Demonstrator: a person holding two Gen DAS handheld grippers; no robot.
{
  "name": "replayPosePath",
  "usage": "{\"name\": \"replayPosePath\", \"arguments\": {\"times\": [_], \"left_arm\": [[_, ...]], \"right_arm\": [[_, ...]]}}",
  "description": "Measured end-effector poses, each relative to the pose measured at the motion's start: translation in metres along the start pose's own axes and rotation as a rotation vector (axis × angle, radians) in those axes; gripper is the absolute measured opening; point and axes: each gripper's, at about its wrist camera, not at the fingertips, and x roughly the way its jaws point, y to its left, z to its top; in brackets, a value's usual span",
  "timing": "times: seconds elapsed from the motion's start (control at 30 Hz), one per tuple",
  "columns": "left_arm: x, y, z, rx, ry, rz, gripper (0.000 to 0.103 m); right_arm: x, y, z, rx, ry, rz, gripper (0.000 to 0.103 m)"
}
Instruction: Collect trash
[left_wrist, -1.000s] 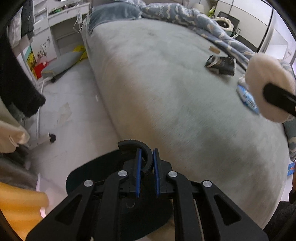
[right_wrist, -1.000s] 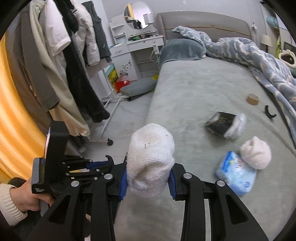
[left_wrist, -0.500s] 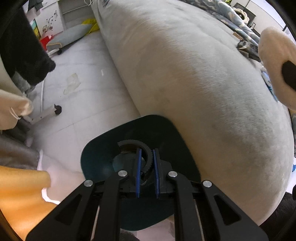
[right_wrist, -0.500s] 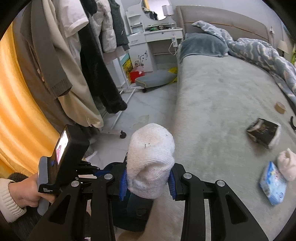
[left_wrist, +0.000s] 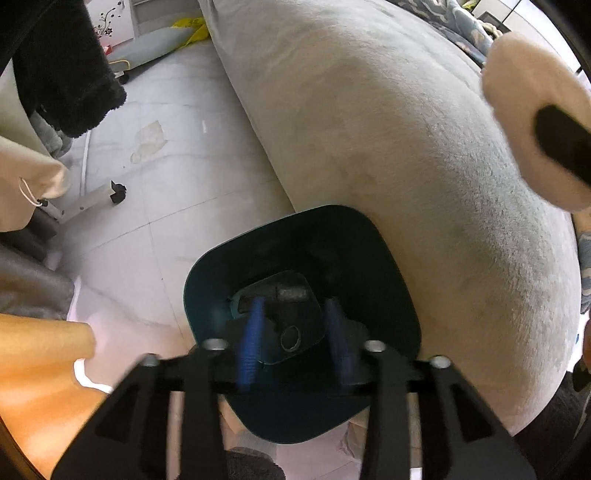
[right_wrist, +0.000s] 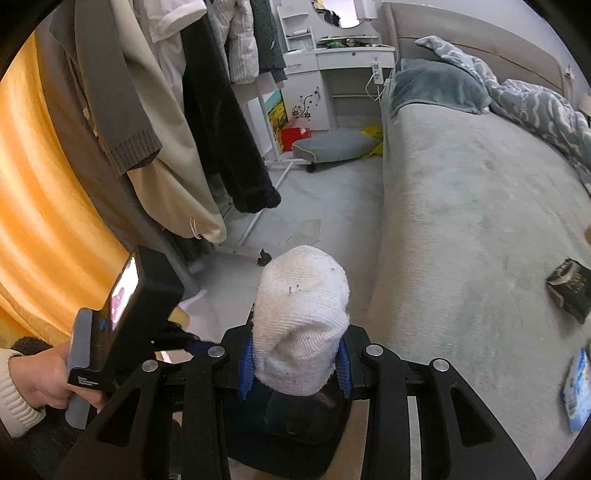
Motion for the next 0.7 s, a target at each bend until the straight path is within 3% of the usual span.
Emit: {"name": "replayPosePath", "arguments": {"times": [0.27,0.47,0.7], "left_arm": [[-0.018,0.015,0.000,-0.015,-0.057,0.022,0.053],[-0.045,0.023,0.002,-0.033,-0.150,0.003,0.060],[-0.079,0.030,0.005,-0.041,-0.291,0.027,0.059]], "right_arm": [[0.026,0.008,0.002,-0.015,0.054,-0.004,0.036],[0.046,0.013,-0.002,-0.012,0.106,-0.010,0.036],[0.071,0.014,-0.010,0.000,0.192,-0.016,0.036]]}}
